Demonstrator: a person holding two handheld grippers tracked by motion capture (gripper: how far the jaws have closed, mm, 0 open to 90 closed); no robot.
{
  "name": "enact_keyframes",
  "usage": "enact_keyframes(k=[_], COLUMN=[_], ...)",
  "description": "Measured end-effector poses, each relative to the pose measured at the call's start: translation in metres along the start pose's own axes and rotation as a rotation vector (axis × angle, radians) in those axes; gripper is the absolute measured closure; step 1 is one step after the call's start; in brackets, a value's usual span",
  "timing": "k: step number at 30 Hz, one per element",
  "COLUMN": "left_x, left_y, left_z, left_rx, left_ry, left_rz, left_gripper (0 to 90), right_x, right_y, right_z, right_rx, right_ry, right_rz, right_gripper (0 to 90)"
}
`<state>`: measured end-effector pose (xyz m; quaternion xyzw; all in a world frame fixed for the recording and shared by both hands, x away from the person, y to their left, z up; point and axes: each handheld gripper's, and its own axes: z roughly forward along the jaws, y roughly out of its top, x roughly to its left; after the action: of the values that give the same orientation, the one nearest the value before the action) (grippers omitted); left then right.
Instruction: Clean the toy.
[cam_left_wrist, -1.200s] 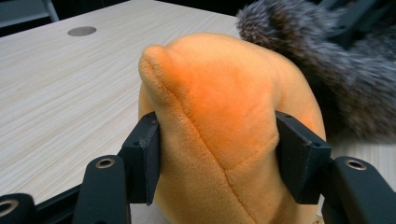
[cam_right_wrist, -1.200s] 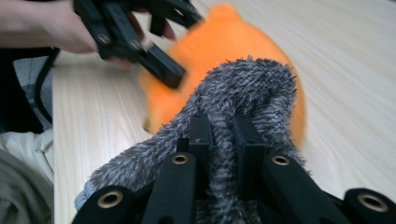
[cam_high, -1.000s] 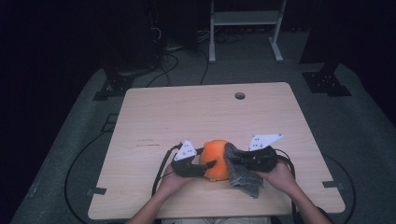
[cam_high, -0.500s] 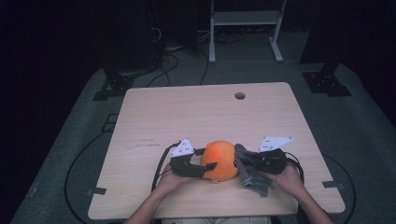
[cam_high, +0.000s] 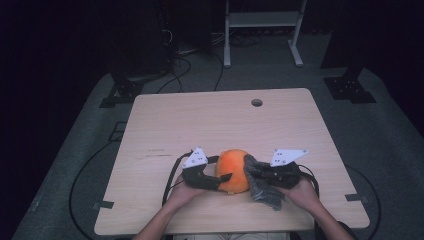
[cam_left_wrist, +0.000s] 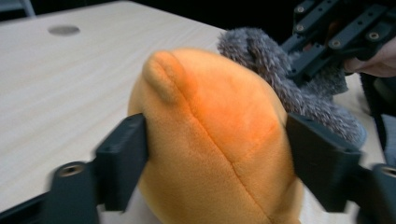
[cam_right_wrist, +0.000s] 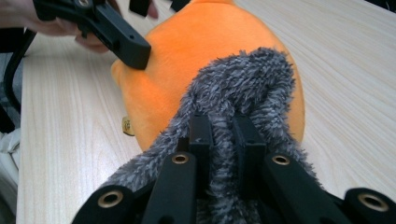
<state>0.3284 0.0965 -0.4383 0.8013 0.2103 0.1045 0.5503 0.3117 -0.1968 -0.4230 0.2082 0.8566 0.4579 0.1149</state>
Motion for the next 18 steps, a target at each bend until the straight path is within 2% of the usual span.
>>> enact_keyframes(k=[3, 4, 5, 6, 8, 10, 14, 16, 18], left_x=[-0.002, -0.003, -0.003, -0.003, -0.005, -0.008, -0.008, -0.010, -0.014], left_y=[0.006, 0.007, 0.007, 0.006, 0.004, 0.001, 0.004, 0.004, 0.002], left_z=[-0.003, -0.005, -0.006, -0.005, -0.001, 0.002, -0.001, -0.003, -0.003], left_rx=[-0.064, -0.091, -0.097, -0.094, -0.044, -0.004, 0.026, 0.031, 0.039], left_ry=[0.064, 0.076, 0.080, 0.078, 0.044, 0.048, 0.004, -0.013, 0.010], left_rz=[0.088, 0.105, 0.121, 0.131, 0.141, 0.168, 0.153, 0.176, 0.204], left_gripper=[12.9, 13.3, 14.6, 17.4, 23.4, 23.5, 23.6, 22.3, 20.8], right_x=[-0.002, -0.003, -0.004, -0.004, -0.006, -0.010, -0.021, -0.027, -0.031], right_y=[0.000, 0.001, 0.001, 0.001, 0.002, 0.004, 0.003, 0.003, 0.004], right_z=[0.000, 0.000, 0.000, 0.001, 0.001, 0.002, 0.004, 0.005, 0.006], right_rx=[-0.001, -0.002, -0.001, -0.003, -0.003, -0.003, -0.018, -0.017, -0.012], right_ry=[0.011, 0.015, 0.018, 0.023, 0.023, 0.018, -0.007, -0.022, -0.031], right_rz=[-0.004, -0.006, -0.007, -0.009, -0.009, -0.007, 0.019, 0.041, 0.054], right_gripper=[79.8, 79.8, 79.8, 79.8, 79.8, 79.8, 79.8, 79.9, 79.9])
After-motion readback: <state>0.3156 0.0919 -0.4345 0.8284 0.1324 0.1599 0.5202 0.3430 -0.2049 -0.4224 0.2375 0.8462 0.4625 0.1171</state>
